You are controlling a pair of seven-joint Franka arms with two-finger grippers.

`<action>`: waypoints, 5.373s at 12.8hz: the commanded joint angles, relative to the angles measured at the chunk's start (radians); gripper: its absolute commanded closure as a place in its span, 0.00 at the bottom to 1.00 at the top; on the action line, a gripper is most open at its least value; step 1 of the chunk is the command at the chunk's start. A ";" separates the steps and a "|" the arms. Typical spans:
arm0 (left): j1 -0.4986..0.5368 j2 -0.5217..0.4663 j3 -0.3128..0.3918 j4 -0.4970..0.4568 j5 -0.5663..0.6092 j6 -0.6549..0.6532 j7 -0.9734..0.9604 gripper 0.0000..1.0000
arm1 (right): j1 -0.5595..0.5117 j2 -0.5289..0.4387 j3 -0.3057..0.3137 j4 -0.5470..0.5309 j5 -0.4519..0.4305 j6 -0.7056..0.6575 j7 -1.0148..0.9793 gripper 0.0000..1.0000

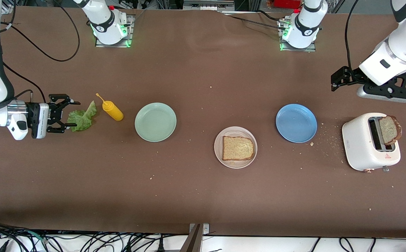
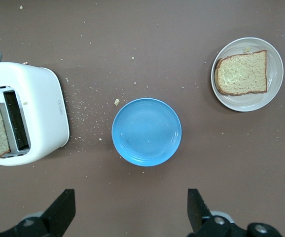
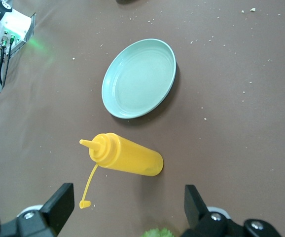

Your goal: Make sandwich in beige plate with both arms

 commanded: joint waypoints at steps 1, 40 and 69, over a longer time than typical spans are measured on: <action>0.000 0.008 0.000 0.025 0.020 -0.024 0.000 0.00 | -0.114 0.219 0.009 0.034 0.126 -0.024 -0.355 0.01; 0.000 0.008 0.000 0.025 0.020 -0.024 0.000 0.00 | -0.034 0.304 0.055 -0.178 0.443 -0.001 -0.662 0.87; 0.003 0.006 0.001 0.025 0.018 -0.041 0.001 0.00 | 0.868 0.316 0.048 0.453 -0.750 0.502 1.303 1.00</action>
